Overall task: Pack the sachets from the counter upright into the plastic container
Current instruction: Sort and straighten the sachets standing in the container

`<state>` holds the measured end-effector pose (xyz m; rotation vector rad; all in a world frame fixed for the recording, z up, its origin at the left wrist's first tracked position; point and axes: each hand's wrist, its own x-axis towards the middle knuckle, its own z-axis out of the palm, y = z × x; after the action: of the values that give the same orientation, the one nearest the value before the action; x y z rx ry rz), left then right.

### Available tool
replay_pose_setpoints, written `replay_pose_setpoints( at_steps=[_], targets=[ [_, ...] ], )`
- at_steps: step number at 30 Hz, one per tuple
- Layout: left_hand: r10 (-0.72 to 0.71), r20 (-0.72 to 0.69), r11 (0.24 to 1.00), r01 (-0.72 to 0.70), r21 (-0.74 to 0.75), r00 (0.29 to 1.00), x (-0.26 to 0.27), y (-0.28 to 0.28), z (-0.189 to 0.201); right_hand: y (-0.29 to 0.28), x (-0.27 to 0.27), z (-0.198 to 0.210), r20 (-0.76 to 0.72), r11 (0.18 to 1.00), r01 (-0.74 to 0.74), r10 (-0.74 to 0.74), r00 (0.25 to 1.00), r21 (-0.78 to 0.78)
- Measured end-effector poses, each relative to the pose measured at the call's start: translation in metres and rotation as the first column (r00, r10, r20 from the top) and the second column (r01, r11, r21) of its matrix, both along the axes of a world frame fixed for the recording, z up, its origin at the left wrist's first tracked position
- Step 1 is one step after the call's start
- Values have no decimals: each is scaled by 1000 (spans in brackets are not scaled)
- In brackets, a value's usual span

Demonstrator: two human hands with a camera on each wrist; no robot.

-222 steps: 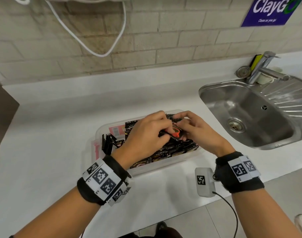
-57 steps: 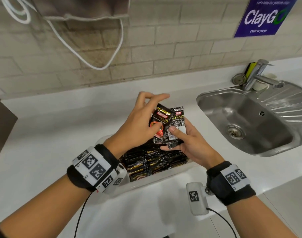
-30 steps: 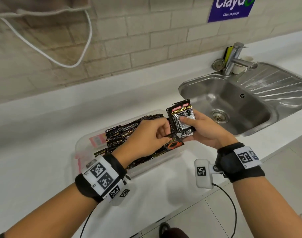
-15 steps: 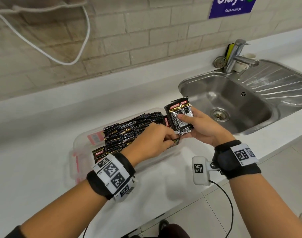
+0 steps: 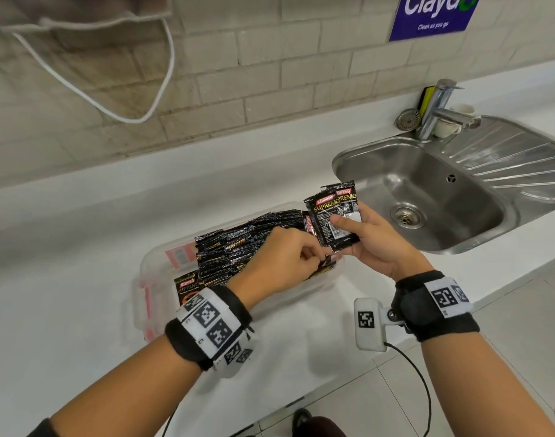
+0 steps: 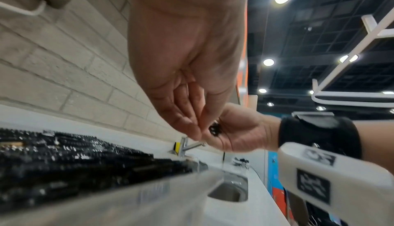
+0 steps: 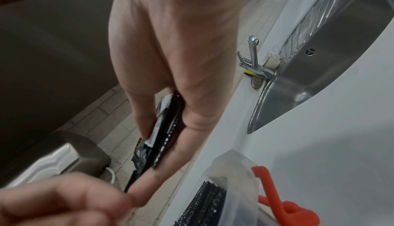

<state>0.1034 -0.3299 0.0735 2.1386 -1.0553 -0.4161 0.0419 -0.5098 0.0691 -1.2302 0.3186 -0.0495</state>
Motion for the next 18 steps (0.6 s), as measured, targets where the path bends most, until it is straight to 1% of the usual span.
replay_pose_setpoints(
  at_steps=[3,5,7,11,13,16,18],
  targets=[
    [148,45,977,-139,-161,988,9,9,19,2,1,-2,22,999,13,-14,1000,53],
    [193,66,960,-174,-221,979,15,12,30,5,3,-1,37,999,-6,5,999,38],
    [210,65,956,-191,-222,976,21,13,36,12,5,0,54,999,-34,34,998,4],
    [224,-32,951,-226,-213,974,28,10,37,27,11,2,85,996,-77,80,993,-39],
    [251,-59,941,-258,-220,966,30,10,34,33,13,1,96,994,-94,99,990,-57],
    [295,-87,918,-307,-250,952,33,14,30,37,15,1,97,992,-114,118,988,-46],
    [304,-116,906,-325,-273,946,35,18,29,37,15,-1,89,995,-100,102,991,-27]
  ],
)
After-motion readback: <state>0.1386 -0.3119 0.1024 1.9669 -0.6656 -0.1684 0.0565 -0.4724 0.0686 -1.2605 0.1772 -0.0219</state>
